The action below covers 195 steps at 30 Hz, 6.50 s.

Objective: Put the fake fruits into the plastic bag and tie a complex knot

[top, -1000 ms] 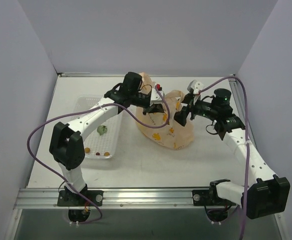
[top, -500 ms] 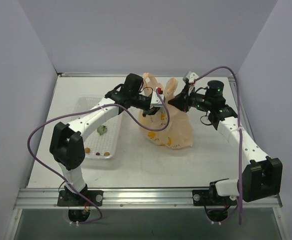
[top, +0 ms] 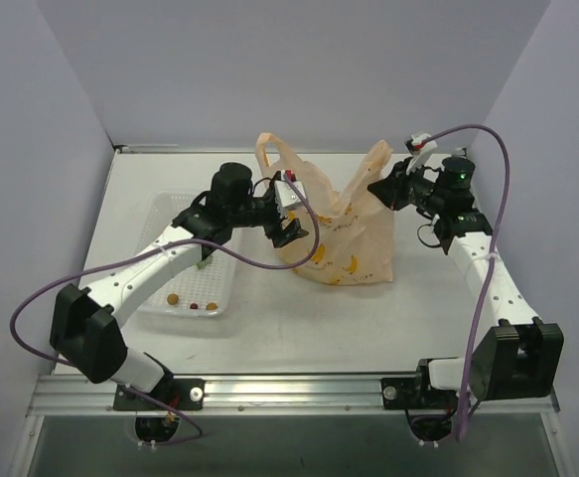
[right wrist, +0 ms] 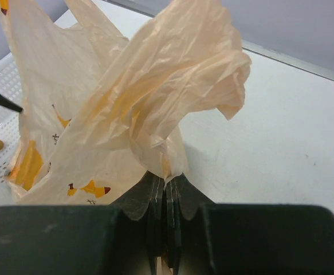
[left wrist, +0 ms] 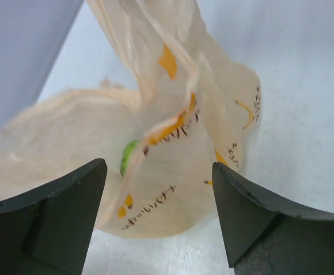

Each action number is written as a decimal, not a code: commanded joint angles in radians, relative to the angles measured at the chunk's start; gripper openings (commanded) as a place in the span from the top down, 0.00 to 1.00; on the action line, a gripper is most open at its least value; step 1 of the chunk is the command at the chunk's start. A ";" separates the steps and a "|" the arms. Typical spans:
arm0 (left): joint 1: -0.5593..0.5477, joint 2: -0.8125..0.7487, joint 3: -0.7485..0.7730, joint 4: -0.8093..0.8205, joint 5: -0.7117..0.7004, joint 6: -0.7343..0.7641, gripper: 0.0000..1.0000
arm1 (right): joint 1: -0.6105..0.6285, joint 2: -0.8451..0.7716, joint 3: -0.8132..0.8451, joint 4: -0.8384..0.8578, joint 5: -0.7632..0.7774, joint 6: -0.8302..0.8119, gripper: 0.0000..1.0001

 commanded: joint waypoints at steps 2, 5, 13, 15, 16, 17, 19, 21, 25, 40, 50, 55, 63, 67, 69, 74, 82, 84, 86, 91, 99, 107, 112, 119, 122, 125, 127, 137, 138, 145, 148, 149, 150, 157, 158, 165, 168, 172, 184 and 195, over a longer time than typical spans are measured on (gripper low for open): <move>-0.001 -0.059 0.131 0.032 0.098 0.020 0.12 | 0.012 -0.082 -0.035 0.073 -0.111 -0.093 1.00; -0.022 -0.019 0.190 -0.025 0.120 0.035 0.04 | 0.018 -0.085 -0.030 0.051 -0.097 -0.094 1.00; -0.114 0.062 0.192 0.058 0.126 0.062 0.02 | 0.023 -0.125 -0.046 0.018 -0.076 -0.104 1.00; -0.122 0.076 0.198 0.079 0.145 0.055 0.03 | 0.023 -0.135 -0.050 0.013 -0.094 -0.110 1.00; -0.125 0.091 0.193 0.086 0.128 0.061 0.03 | 0.021 -0.140 -0.053 0.010 -0.103 -0.117 1.00; -0.131 0.099 0.189 0.101 0.108 0.058 0.03 | 0.021 -0.151 -0.058 0.007 -0.116 -0.135 1.00; -0.131 0.131 0.184 0.148 0.010 0.052 0.03 | 0.024 -0.165 -0.076 0.005 -0.148 -0.163 1.00; -0.124 0.153 0.205 0.171 -0.042 0.043 0.02 | 0.023 -0.183 -0.090 -0.001 -0.151 -0.205 1.00; -0.105 0.206 0.239 0.227 -0.021 0.032 0.03 | 0.020 -0.200 -0.101 -0.036 -0.197 -0.265 1.00; -0.068 0.291 0.279 0.239 0.203 -0.107 1.00 | 0.018 -0.133 -0.049 -0.217 -0.300 -0.324 0.16; -0.073 0.291 0.262 0.245 0.215 -0.086 1.00 | 0.000 0.016 -0.050 0.135 -0.258 0.010 0.24; -0.068 0.277 0.273 0.218 0.163 -0.078 0.63 | 0.017 0.039 -0.006 0.072 -0.320 -0.014 0.81; -0.005 0.255 0.331 -0.032 0.154 0.181 0.19 | 0.015 0.021 0.010 -0.022 -0.352 -0.221 1.00; 0.001 0.298 0.339 -0.062 0.116 0.278 0.18 | 0.014 0.033 0.020 -0.051 -0.370 -0.258 1.00; 0.002 0.314 0.331 -0.074 0.108 0.302 0.24 | 0.014 0.036 0.023 -0.050 -0.370 -0.268 1.00; -0.002 0.334 0.307 -0.068 0.155 0.322 0.82 | 0.010 0.075 0.054 -0.042 -0.334 -0.256 1.00; -0.079 0.317 0.177 0.081 -0.059 0.218 1.00 | -0.013 0.231 0.169 0.016 -0.082 0.270 1.00; -0.094 0.323 0.164 0.128 -0.131 0.194 1.00 | -0.019 0.248 0.180 0.013 -0.094 0.349 1.00; -0.099 0.338 0.179 0.142 -0.157 0.172 1.00 | -0.019 0.248 0.165 0.031 -0.116 0.420 1.00; -0.090 0.371 0.245 0.125 -0.182 0.085 1.00 | -0.023 0.201 0.085 0.103 -0.257 0.416 0.66; -0.093 0.380 0.276 0.130 -0.170 0.034 1.00 | -0.017 0.139 0.045 0.100 -0.282 0.371 0.34; -0.108 0.374 0.273 0.139 -0.138 0.052 1.00 | 0.052 0.157 0.048 0.105 -0.101 0.383 0.24; -0.133 0.357 0.250 0.150 -0.127 0.101 1.00 | 0.075 0.187 0.060 0.074 0.079 0.440 0.37; -0.188 0.325 0.186 0.156 -0.164 0.180 1.00 | 0.133 0.220 0.100 -0.040 0.203 0.474 0.51; -0.190 0.320 0.190 0.156 -0.177 0.173 1.00 | 0.152 0.230 0.094 -0.062 0.214 0.442 0.63; -0.190 0.296 0.190 0.153 -0.202 0.152 0.89 | 0.156 0.237 0.094 -0.073 0.209 0.399 1.00; -0.176 0.268 0.192 0.153 -0.211 0.115 0.65 | 0.150 0.225 0.088 -0.071 0.208 0.358 1.00; 0.082 -0.106 0.233 -0.009 -0.067 -0.279 0.18 | 0.139 0.165 0.080 -0.039 0.136 0.209 1.00; 0.105 -0.131 0.223 -0.034 -0.075 -0.299 0.18 | 0.141 0.165 0.086 -0.042 0.130 0.207 1.00; 0.223 -0.341 -0.001 -0.249 -0.119 -0.340 0.18 | 0.162 0.193 0.122 -0.062 0.059 0.222 1.00; 0.203 -0.350 -0.046 -0.247 -0.087 -0.444 0.17 | 0.182 0.210 0.131 -0.071 0.045 0.225 1.00; 0.183 -0.335 -0.055 -0.247 -0.140 -0.495 0.17 | 0.188 0.223 0.140 -0.073 0.026 0.230 1.00; 0.157 -0.324 -0.080 -0.229 -0.165 -0.523 0.18 | 0.194 0.230 0.145 -0.074 0.016 0.235 1.00; 0.103 -0.179 -0.109 -0.057 -0.309 -0.792 0.17 | 0.236 0.285 0.149 -0.079 -0.022 0.296 1.00; 0.105 -0.139 -0.104 -0.045 -0.322 -0.817 0.17 | 0.248 0.291 0.146 -0.078 -0.027 0.307 1.00; 0.114 -0.013 -0.095 0.195 -0.368 -0.960 0.08 | 0.277 0.311 0.091 -0.071 -0.080 0.324 1.00; 0.097 0.051 -0.057 0.260 -0.377 -1.001 0.05 | 0.283 0.325 0.079 -0.074 -0.110 0.333 1.00; 0.080 0.110 -0.020 0.287 -0.417 -0.989 0.06 | 0.290 0.354 0.085 -0.055 -0.160 0.363 1.00; 0.099 0.205 -0.003 0.325 -0.455 -0.966 0.64 | 0.202 0.294 0.054 -0.077 -0.274 0.393 1.00; 0.148 0.153 0.031 0.207 0.199 -0.446 1.00 | 0.041 0.214 0.132 -0.194 0.016 0.295 1.00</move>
